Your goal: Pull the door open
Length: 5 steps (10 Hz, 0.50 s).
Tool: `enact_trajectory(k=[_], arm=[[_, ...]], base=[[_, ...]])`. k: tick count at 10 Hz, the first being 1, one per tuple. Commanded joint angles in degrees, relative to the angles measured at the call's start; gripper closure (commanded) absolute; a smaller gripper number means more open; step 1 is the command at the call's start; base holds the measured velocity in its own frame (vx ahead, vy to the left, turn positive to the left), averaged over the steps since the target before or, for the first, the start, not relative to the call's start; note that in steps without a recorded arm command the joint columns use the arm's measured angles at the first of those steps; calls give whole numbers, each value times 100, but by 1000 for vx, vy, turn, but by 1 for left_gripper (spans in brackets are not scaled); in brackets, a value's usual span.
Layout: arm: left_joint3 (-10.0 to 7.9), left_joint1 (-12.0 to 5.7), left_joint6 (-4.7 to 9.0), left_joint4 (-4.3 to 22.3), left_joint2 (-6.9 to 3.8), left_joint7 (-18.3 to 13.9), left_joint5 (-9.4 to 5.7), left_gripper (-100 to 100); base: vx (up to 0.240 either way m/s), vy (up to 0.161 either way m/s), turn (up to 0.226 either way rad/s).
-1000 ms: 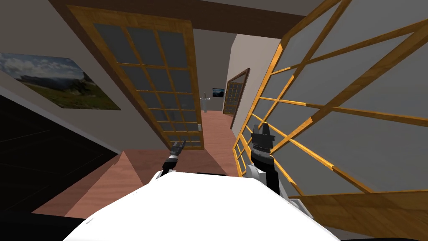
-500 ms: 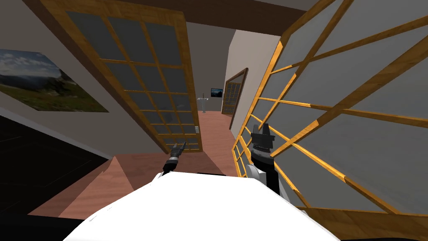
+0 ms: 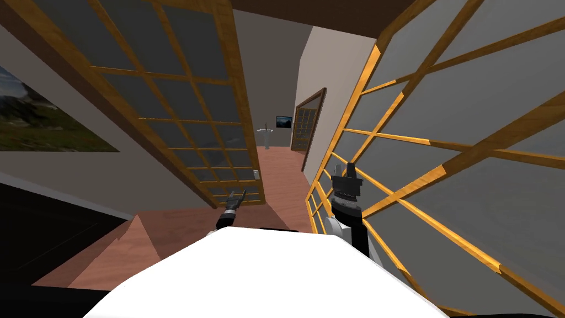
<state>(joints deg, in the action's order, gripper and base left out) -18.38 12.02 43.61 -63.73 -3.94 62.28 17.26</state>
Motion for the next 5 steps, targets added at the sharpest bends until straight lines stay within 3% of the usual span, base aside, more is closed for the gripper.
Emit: enact_trajectory(k=[1, 5], arm=[[-61, -62, 84, 233, 47, 219, 44, -100], [-170, -174, 227, 649, 131, 580, 120, -100]], base=[[151, -19, -52], [120, -8, -47]])
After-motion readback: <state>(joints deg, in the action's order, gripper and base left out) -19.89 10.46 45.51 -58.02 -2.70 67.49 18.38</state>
